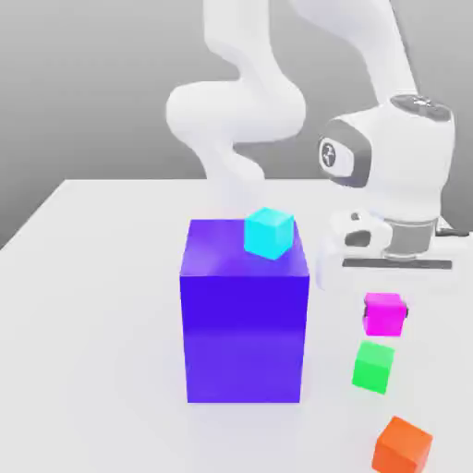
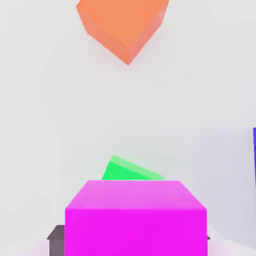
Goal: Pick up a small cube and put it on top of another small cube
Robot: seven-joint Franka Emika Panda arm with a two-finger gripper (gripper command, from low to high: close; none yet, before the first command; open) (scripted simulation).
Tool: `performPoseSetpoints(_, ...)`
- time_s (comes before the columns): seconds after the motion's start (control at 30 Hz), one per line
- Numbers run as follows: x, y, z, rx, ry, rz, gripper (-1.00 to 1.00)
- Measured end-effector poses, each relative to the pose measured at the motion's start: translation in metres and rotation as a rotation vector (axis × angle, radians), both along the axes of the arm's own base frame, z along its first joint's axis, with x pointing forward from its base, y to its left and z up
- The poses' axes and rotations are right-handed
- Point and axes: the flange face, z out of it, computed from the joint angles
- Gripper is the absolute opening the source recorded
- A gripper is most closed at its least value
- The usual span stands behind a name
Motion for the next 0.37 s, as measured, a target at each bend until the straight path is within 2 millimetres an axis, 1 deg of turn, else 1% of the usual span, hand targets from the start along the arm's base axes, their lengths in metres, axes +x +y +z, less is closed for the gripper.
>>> performPoseSetpoints(0.13,0.000,0.000,-0.018,0.001,0.000,0.001,-1.00)
performPoseSetpoints(0.27,-0.005,0.001,-0.040,0.004,0.006,0.007,-1.00)
performPoseSetpoints(0.3,-0.006,0.001,-0.045,0.005,0.008,0.008,1.00)
performPoseSetpoints(0.37,-0.006,0.001,-0.045,0.005,0.008,0.008,1.00)
